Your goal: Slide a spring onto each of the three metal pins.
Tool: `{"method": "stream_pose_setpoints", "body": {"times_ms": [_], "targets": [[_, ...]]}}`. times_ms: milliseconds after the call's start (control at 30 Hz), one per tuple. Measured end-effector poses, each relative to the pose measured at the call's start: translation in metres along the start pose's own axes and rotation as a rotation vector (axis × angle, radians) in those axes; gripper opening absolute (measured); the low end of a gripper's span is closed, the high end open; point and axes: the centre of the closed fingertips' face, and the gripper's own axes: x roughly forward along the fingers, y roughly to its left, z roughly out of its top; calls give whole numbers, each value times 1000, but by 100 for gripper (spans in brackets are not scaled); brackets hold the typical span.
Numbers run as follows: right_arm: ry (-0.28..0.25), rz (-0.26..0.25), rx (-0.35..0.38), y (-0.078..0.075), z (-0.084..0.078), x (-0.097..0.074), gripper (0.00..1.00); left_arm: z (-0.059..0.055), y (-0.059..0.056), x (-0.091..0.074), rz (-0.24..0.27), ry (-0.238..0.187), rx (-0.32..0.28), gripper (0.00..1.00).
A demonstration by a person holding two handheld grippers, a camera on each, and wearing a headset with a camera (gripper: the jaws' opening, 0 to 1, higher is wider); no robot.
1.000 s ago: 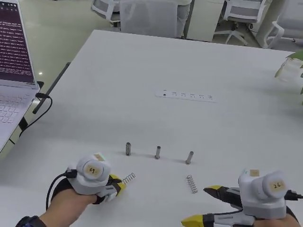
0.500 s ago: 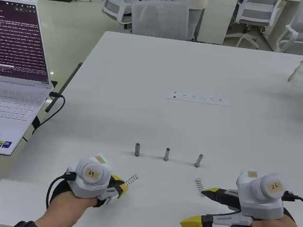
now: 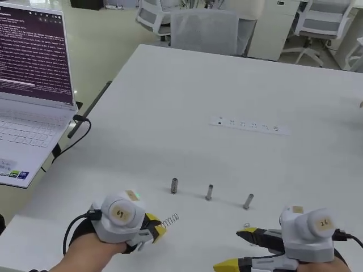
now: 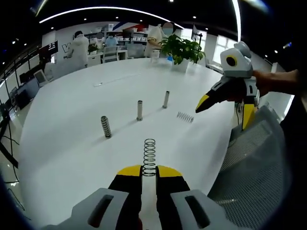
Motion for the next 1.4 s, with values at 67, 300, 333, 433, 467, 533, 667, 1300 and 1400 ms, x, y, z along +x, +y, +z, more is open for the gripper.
{"method": "stream_pose_setpoints", "body": {"times_ms": [67, 300, 333, 433, 467, 533, 667, 1300, 1400], "targets": [[-3, 7, 0, 0, 1, 2, 70, 3, -4, 0, -10, -4, 9, 2], [-15, 24, -2, -1, 10, 9, 67, 13, -19, 2, -42, -15, 45, 2], [-16, 25, -2, -1, 11, 9, 66, 14, -21, 3, -46, -16, 49, 2], [-26, 35, -2, 0, 16, 12, 65, 18, -28, 3, -59, -20, 61, 2], [-28, 39, -2, -1, 18, 14, 64, 20, -30, 4, -64, -23, 66, 2], [-32, 44, -2, -1, 20, 15, 62, 23, -34, 4, -71, -26, 74, 2], [-42, 58, 3, -1, 24, 18, 57, 28, -40, 4, -85, -30, 93, 2], [-92, 150, 93, 3, 33, 30, 39, 40, -62, 7, -131, -45, 148, 2], [-98, 167, 102, 5, 35, 31, 36, 42, -64, 7, -135, -46, 154, 2]]}}
